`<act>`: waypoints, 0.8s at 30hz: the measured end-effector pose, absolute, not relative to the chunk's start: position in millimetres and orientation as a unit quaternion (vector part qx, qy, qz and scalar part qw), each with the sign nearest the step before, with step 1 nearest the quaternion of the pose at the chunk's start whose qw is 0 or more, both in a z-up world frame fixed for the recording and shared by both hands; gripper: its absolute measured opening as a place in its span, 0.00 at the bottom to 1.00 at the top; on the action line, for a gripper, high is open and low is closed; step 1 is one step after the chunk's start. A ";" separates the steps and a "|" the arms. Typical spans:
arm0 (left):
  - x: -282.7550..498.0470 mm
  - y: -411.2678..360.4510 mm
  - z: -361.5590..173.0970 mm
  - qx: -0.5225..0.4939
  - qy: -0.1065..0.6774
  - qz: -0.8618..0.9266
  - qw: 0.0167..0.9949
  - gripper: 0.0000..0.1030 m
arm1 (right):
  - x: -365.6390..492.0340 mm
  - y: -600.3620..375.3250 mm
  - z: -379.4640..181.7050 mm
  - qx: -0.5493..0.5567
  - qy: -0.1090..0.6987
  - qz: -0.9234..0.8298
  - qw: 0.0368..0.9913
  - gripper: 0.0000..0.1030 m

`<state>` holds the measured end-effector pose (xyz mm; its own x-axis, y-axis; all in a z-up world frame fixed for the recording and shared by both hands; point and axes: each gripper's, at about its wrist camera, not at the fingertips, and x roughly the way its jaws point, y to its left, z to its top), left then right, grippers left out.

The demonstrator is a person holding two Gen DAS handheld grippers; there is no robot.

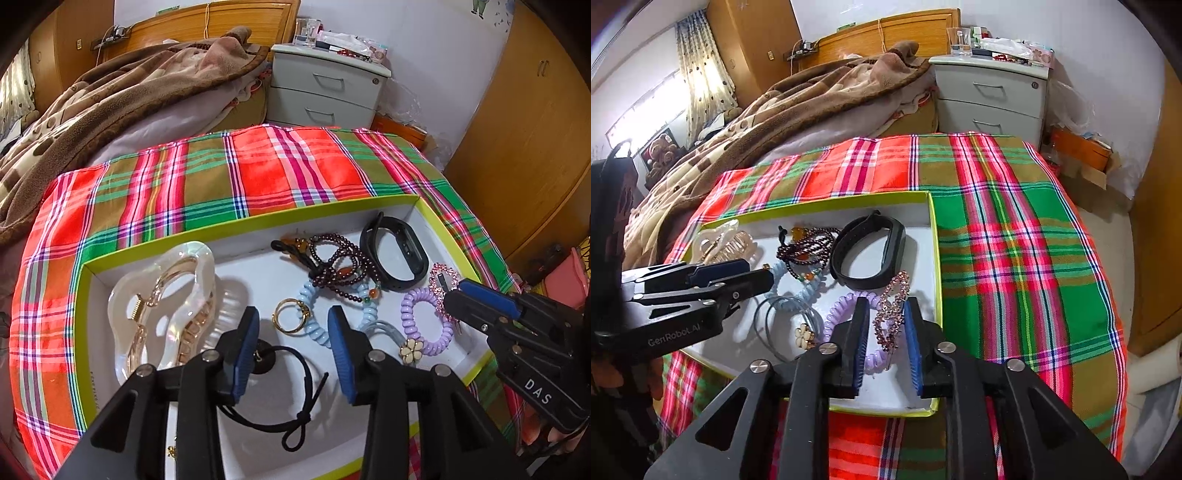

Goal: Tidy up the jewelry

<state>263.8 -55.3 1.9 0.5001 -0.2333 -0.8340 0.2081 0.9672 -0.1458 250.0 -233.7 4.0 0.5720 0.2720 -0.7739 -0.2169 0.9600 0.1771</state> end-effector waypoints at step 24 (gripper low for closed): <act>199.6 -52.0 41.6 -0.014 0.435 -0.081 0.896 0.47 | 203.4 -236.9 35.4 0.044 0.397 0.127 0.908 0.41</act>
<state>199.6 -52.0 41.6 0.6075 -0.1582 -0.7784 0.1335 0.9864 -0.0962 203.4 -236.9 35.4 0.6529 0.2660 -0.7092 -0.1962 0.9637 0.1809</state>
